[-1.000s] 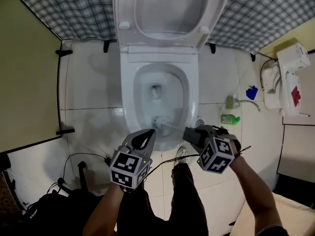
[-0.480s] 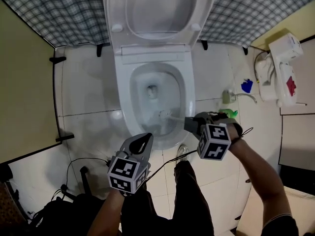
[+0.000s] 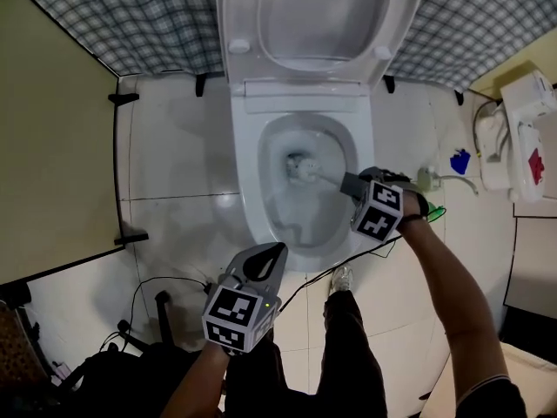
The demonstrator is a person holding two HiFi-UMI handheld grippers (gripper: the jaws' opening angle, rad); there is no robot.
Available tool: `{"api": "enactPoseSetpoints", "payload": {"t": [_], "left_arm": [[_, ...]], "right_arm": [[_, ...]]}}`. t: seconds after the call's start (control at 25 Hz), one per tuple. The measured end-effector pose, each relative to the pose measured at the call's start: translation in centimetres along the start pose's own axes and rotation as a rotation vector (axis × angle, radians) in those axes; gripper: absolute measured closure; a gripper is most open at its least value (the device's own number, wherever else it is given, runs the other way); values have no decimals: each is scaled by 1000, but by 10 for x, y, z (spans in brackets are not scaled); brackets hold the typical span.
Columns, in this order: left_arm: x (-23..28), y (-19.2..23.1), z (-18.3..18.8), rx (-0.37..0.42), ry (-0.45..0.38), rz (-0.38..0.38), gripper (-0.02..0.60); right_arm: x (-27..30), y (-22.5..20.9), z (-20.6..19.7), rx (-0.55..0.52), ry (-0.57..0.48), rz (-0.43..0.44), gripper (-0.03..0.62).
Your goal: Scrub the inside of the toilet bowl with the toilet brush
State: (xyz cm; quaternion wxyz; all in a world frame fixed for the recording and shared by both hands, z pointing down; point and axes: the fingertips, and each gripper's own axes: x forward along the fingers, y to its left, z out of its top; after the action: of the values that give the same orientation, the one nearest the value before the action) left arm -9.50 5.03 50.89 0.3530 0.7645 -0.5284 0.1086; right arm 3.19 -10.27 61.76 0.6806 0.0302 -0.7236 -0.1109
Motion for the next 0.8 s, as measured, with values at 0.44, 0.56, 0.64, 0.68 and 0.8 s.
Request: {"api": "enactPoseSetpoints", "payload": {"t": [0.44,0.56,0.64,0.68,0.8], "left_arm": [[5,14,-3,-17,-17,12,572],[7,7,-1,-29,-25,-2,572],[9,-1,2,-33,-34,-18,572],[9,-4,4,-33,-37,-24,572],[10,-9,7,-35,-46,-36,572]], "right_arm": [[-6,9,-11,-122,68,12,419],[-30,27,-25,-170,94,48,419],[-45,36,-31,-195,102,65,420],[-52,40,-33,-208,103,71,420],[-74,53,-39,-249,123,113,421]]}}
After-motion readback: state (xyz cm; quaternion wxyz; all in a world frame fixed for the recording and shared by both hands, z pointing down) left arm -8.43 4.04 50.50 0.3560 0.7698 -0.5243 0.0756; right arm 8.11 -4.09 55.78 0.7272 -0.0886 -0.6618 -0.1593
